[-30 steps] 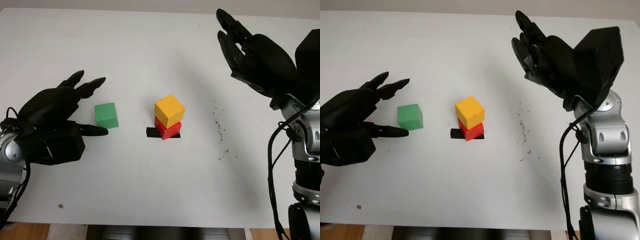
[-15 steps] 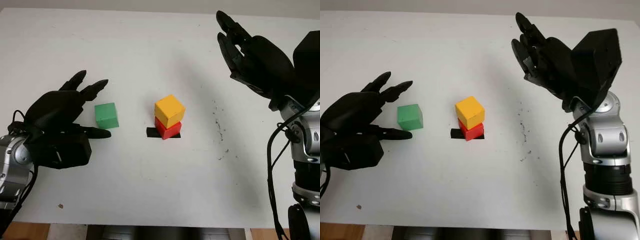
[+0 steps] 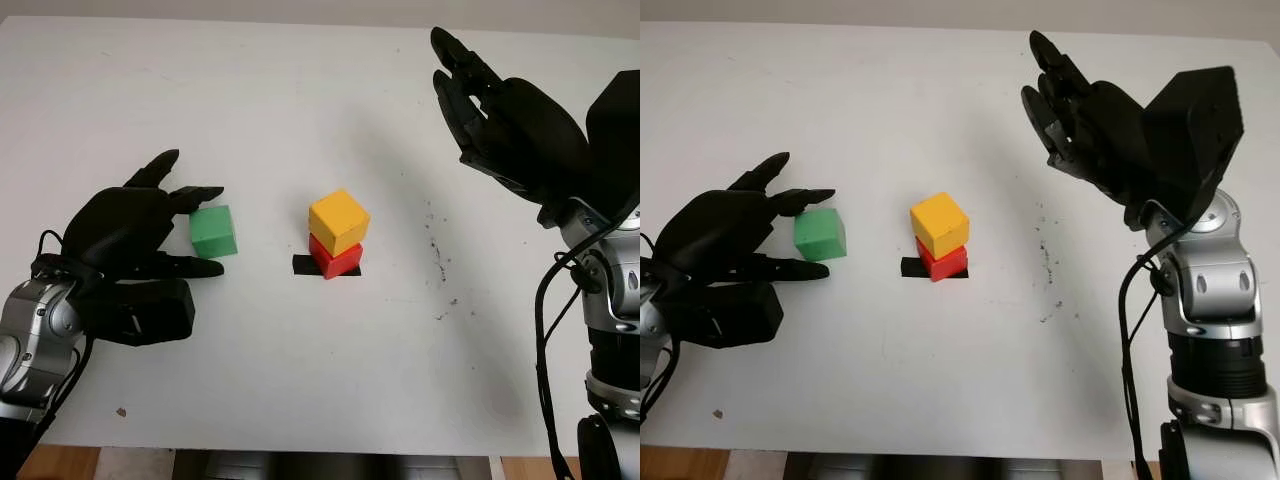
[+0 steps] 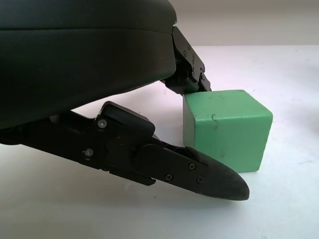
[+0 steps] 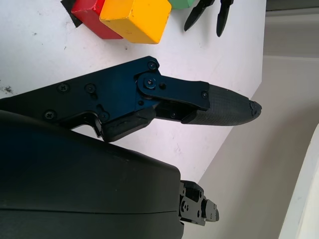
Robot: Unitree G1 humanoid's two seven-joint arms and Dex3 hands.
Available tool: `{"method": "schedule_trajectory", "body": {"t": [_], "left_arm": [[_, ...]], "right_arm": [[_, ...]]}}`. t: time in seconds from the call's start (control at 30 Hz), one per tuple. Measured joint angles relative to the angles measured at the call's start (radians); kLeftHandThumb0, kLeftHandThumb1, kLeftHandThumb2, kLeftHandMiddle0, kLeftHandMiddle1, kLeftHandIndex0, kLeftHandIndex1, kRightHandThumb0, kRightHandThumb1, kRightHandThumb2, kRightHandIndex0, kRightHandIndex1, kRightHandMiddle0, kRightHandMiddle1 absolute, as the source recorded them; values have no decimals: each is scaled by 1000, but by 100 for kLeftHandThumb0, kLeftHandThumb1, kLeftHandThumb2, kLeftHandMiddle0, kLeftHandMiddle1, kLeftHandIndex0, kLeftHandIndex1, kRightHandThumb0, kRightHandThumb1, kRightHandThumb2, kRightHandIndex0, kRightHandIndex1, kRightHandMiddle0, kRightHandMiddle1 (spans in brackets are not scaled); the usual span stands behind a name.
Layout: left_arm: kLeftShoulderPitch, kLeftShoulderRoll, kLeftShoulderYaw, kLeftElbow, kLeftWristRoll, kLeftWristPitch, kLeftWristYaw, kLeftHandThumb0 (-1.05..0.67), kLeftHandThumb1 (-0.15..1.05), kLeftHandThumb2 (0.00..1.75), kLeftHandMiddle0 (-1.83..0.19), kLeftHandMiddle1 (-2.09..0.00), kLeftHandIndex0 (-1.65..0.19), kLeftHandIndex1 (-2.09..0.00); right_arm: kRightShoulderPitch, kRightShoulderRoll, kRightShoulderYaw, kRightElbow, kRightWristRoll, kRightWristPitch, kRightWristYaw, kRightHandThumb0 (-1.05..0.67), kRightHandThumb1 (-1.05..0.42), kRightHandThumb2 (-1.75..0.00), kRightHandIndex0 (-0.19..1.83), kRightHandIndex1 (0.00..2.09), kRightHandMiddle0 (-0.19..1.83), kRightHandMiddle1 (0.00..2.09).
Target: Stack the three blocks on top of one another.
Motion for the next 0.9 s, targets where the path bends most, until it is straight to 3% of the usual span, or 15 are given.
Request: {"method": "schedule_trajectory", "body": {"t": [0.17, 0.4, 0.57, 0.63, 0.77, 0.9], "left_arm": [[0, 0, -1, 3, 17, -4, 6, -80, 104, 5, -11, -6, -32, -76], [0, -3, -1, 6, 2, 4, 1, -75, 102, 5, -14, -6, -29, -91], [0, -77, 45, 25, -222, 42, -65, -56, 100, 5, -21, -8, -41, -97], [0, -96, 60, 45, -285, 39, -66, -50, 101, 5, -25, -7, -41, -110], [0, -123, 82, 83, -372, 22, -61, -47, 103, 6, -29, -6, -36, -130], [-2, -167, 123, 95, -509, 66, -89, -45, 102, 5, -30, -6, -36, -134]], "right_arm": [[0, 0, 0, -1, 1, 4, 0, -75, -105, -62, -19, 0, -18, 4], [0, 0, 0, -1, 1, 4, 0, -76, -105, -62, -19, 0, -18, 5], [0, 0, 0, -2, 1, 13, -15, -75, -105, -59, -19, 0, -15, 6], [0, 0, 0, -4, 0, 19, -20, -74, -105, -57, -19, 0, -14, 6], [0, -1, 0, -10, -8, 42, -28, -74, -105, -52, -19, 1, -13, 7], [0, -2, 0, -25, -16, 83, -38, -72, -105, -48, -19, 2, -13, 7]]}}
